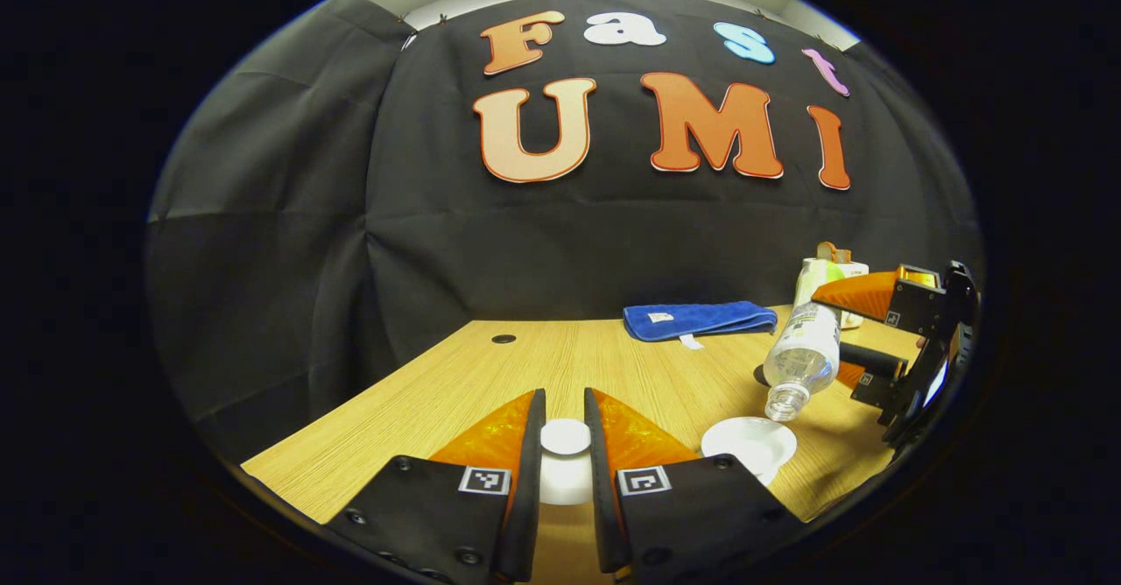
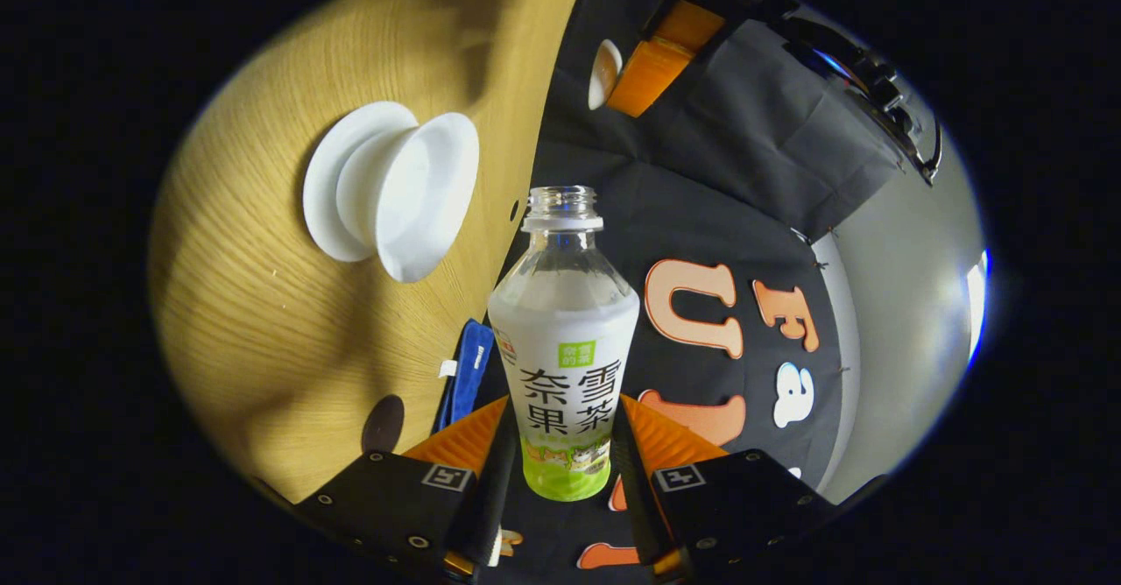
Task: Open the teacup lid with one hand, grasp the water bottle and pour water into the teacup with the other hand; after pouring, place the water bottle on the coaster and then close the teacup lid.
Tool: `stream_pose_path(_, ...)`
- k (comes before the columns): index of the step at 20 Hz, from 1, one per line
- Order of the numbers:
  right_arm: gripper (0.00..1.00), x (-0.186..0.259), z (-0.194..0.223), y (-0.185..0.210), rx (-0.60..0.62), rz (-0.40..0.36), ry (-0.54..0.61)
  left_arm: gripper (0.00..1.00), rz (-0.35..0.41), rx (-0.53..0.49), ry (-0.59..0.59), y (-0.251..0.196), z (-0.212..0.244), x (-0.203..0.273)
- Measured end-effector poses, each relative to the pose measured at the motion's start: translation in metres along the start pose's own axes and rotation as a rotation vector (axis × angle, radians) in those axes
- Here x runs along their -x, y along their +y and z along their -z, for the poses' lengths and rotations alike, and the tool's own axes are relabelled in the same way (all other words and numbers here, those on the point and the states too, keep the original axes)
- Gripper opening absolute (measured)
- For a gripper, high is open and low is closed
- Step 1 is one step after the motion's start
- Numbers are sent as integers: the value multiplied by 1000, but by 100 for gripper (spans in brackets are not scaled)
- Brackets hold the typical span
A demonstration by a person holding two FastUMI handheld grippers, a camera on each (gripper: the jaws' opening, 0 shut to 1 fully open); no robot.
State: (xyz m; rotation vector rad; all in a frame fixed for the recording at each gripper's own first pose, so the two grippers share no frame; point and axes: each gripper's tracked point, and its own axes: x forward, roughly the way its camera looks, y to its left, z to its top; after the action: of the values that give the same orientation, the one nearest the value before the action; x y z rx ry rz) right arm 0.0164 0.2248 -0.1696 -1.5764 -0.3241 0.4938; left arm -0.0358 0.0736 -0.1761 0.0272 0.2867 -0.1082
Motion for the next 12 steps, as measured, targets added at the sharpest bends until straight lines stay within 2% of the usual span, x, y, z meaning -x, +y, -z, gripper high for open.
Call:
stream_pose_path(1,59,-2,3,1,-63,-10,8,30,2,-1,-4,-2,-3,0)
stream_pose_path(2,61,-2,6,1,-123,-18,21,30,6,-1,-7,-5,-3,1)
stream_pose_path(4,59,1,14,-10,-209,26,38,27,15,-10,-5,-12,-3,0)
stream_pose_path(6,61,1,27,-18,-297,51,67,30,21,-17,-14,-21,-10,-2)
stream_pose_path(8,61,-2,40,-26,-414,73,91,27,34,-14,-26,-32,-14,-4)
stream_pose_path(9,61,-4,48,-33,-478,84,99,30,42,-13,-32,-37,-18,-4)
stream_pose_path(12,61,-9,65,-46,-674,103,122,30,69,-10,-53,-56,-27,-6)
